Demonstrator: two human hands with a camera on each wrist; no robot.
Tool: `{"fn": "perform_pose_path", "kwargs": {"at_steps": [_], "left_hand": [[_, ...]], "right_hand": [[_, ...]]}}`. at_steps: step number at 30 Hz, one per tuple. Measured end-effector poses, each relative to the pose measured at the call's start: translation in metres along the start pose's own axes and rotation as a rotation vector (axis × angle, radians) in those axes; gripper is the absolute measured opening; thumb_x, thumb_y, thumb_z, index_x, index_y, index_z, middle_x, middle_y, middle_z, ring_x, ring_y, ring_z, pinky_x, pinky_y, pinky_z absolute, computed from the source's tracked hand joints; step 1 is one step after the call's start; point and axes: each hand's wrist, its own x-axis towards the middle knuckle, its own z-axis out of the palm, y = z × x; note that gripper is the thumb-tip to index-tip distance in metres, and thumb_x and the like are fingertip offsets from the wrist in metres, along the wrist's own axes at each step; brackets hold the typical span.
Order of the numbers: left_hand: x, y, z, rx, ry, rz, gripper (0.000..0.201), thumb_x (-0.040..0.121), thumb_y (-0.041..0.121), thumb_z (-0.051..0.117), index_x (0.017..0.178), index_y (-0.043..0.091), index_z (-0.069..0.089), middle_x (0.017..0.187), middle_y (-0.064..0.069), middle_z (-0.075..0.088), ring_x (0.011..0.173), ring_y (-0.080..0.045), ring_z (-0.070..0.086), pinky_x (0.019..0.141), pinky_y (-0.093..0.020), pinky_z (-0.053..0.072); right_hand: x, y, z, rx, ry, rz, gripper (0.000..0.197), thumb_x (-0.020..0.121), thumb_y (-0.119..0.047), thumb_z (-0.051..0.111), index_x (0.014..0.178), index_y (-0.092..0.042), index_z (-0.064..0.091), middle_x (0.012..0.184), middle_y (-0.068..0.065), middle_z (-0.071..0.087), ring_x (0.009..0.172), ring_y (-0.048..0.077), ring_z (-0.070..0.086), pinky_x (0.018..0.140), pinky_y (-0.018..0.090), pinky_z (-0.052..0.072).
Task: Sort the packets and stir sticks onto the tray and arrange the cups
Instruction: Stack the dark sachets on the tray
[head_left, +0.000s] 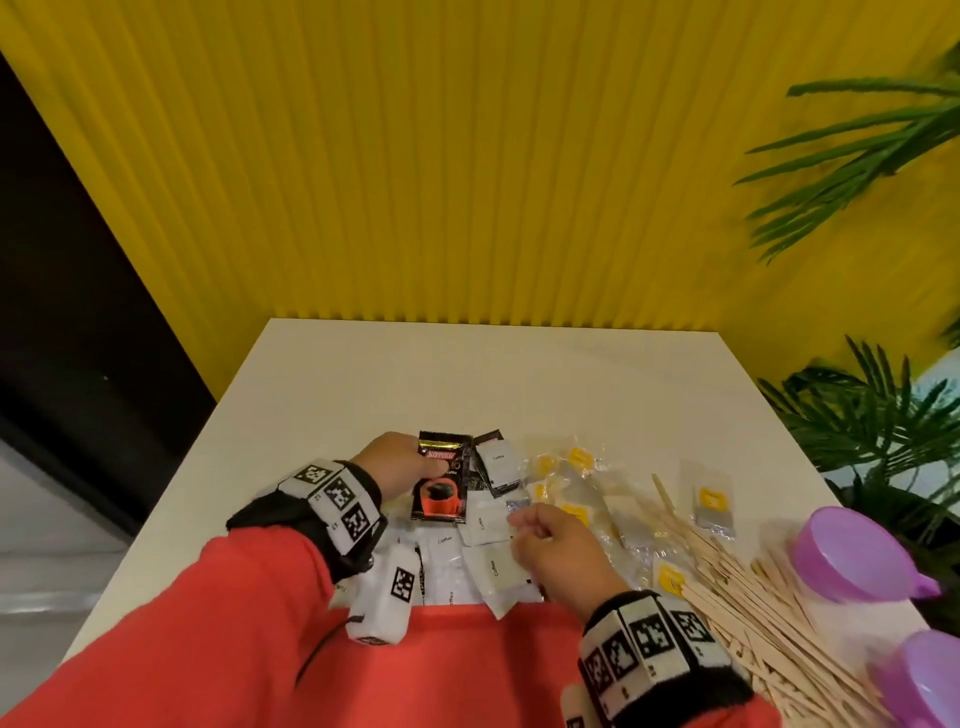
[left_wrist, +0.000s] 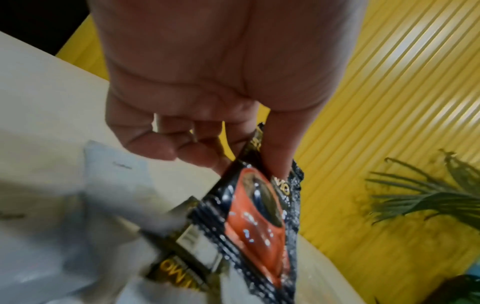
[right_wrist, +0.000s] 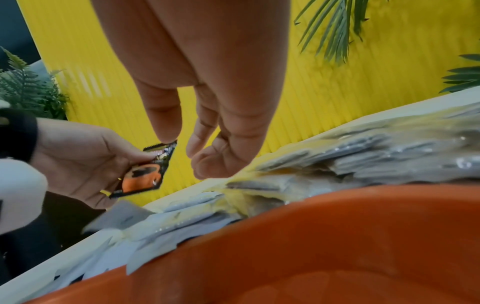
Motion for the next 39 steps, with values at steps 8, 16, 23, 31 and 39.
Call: {"fn": "perform_pose_path", "kwargs": {"at_steps": [8,16,23,31,39], "left_hand": [[-0.016,0.027,0.023,-0.178,-0.237,0.165,0.011,0.086,0.02,0.065,0.096,0.018,0.07,0.093,-0.005,0.069,0.08,-0.013,0.059,0.079,-0.028,0.048],[0.018,0.022,0.032,0.136,0.19,-0.005,0.029,0.094,0.032,0.051,0.107,0.008,0.061,0.108,-0.005,0.058,0.103,-0.022,0.054,0.092,-0.031,0.043],[0.047,0.008,0.052,0.361,0.233,-0.164,0.044,0.087,0.019,0.06,0.126,0.008,0.046,0.128,-0.014,0.051,0.116,-0.028,0.051,0.098,-0.035,0.043],[0.055,0.01,0.058,0.274,0.26,-0.237,0.06,0.084,0.016,0.064,0.133,0.004,0.032,0.127,-0.015,0.052,0.116,-0.03,0.052,0.098,-0.036,0.04],[0.032,0.028,0.027,0.201,0.167,-0.034,0.011,0.086,0.012,0.059,0.084,0.002,0.062,0.09,-0.014,0.062,0.083,-0.027,0.057,0.069,-0.029,0.042]], "right_hand": [[0.004,-0.019,0.003,0.243,-0.024,-0.094,0.015,0.088,-0.016,0.06,0.094,-0.03,0.058,0.086,-0.007,0.065,0.078,0.006,0.062,0.059,0.016,0.047],[-0.002,0.0,-0.015,0.237,0.112,-0.052,0.021,0.089,-0.01,0.057,0.081,-0.029,0.061,0.085,0.0,0.068,0.075,0.013,0.062,0.071,0.029,0.049],[-0.007,-0.009,-0.034,0.19,0.117,-0.077,0.022,0.088,-0.009,0.057,0.076,-0.027,0.061,0.078,-0.005,0.066,0.084,0.02,0.064,0.083,0.035,0.051],[0.007,-0.035,-0.055,0.065,0.061,-0.111,0.02,0.089,-0.012,0.055,0.075,-0.026,0.056,0.076,-0.006,0.061,0.077,0.015,0.058,0.078,0.032,0.048],[0.016,-0.042,-0.051,0.125,0.034,-0.033,0.006,0.09,-0.011,0.055,0.093,-0.015,0.059,0.091,0.008,0.062,0.074,0.016,0.056,0.064,0.023,0.046]]}}
